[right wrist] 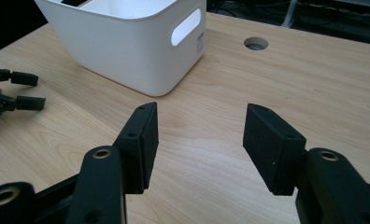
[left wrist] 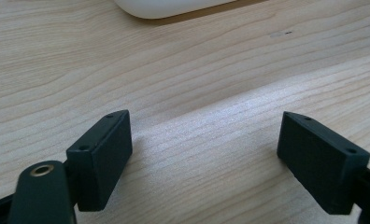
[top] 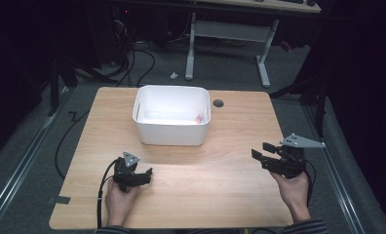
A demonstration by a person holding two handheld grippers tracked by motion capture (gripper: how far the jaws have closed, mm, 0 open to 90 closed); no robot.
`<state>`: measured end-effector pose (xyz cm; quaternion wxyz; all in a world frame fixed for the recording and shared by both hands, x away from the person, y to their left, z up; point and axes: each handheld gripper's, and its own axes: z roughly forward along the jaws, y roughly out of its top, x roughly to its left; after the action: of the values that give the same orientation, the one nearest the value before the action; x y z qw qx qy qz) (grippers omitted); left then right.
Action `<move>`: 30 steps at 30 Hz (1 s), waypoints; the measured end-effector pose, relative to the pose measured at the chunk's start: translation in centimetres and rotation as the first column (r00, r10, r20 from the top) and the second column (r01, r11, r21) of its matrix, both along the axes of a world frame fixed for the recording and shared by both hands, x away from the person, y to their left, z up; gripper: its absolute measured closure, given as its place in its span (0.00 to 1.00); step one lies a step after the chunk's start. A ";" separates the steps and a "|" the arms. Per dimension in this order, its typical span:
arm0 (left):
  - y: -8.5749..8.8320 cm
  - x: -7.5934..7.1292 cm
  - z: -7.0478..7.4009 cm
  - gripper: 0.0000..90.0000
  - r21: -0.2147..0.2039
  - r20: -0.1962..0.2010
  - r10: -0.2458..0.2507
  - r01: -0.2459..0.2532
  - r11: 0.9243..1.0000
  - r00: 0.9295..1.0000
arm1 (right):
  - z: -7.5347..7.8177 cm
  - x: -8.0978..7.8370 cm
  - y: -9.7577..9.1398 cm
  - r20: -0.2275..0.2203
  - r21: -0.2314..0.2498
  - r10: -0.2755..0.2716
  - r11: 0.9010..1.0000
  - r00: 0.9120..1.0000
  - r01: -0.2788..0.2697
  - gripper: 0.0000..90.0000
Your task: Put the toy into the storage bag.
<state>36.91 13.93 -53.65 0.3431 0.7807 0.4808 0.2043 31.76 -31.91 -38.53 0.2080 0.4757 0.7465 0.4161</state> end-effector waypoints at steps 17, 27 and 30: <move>0.0 0.0 0.0 0.20 0.000 0.000 -0.002 0.002 1.000 1.000 | -4.0 0.4 0.7 -0.048 0.053 -0.016 0.998 0.999 0.019 0.51; 0.0 0.0 0.0 0.20 -0.003 -0.002 -0.003 0.003 1.000 1.000 | -5.5 1.1 1.1 -0.064 0.053 -0.009 0.998 0.998 0.013 0.51; 0.0 0.0 0.0 0.20 -0.003 0.000 -0.002 0.002 1.000 1.000 | -5.9 1.4 1.4 -0.068 0.063 -0.005 0.998 0.998 0.010 0.51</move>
<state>36.87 13.96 -53.65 0.3444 0.7807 0.4802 0.2031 33.14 -30.54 -44.47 0.1688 0.4987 0.7379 0.4223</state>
